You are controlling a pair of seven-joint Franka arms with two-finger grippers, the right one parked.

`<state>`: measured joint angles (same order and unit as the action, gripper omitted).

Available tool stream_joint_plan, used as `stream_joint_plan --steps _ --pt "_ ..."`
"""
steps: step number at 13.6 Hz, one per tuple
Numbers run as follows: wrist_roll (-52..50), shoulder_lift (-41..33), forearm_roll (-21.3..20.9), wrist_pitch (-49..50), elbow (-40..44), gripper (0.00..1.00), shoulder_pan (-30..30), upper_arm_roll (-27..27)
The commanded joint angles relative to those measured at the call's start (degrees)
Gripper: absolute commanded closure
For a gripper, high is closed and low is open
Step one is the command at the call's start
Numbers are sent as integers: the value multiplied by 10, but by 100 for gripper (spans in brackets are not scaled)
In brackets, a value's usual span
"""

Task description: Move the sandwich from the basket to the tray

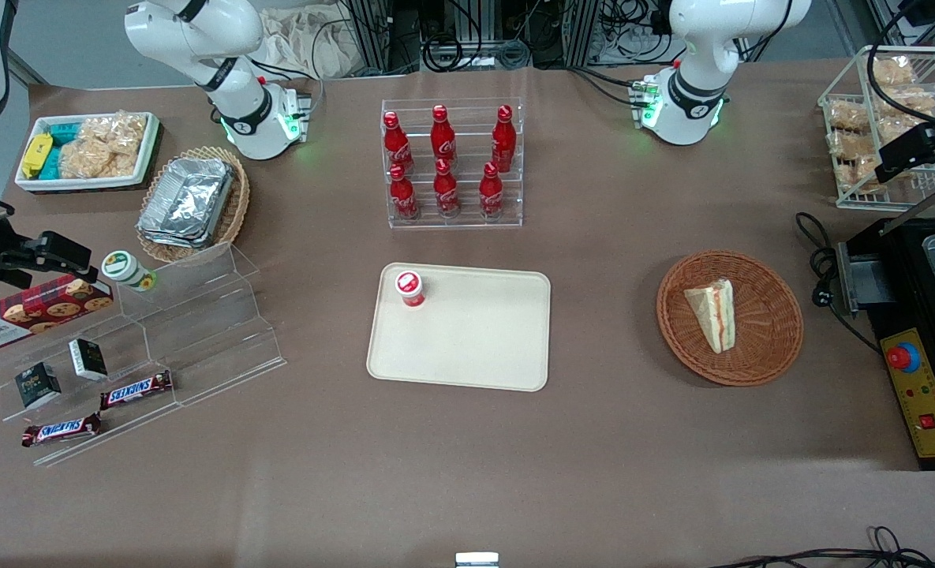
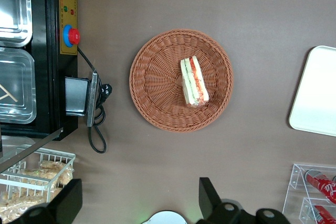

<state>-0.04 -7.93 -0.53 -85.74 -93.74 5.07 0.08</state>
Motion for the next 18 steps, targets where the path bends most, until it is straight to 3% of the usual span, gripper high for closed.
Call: stream_joint_plan --steps 1,13,18 --pt "16 -2 4 7 6 0 -4 5" --pt "-9 60 8 -3 -6 0 -4 9" --pt "-125 74 9 -122 -98 0 -13 -9"
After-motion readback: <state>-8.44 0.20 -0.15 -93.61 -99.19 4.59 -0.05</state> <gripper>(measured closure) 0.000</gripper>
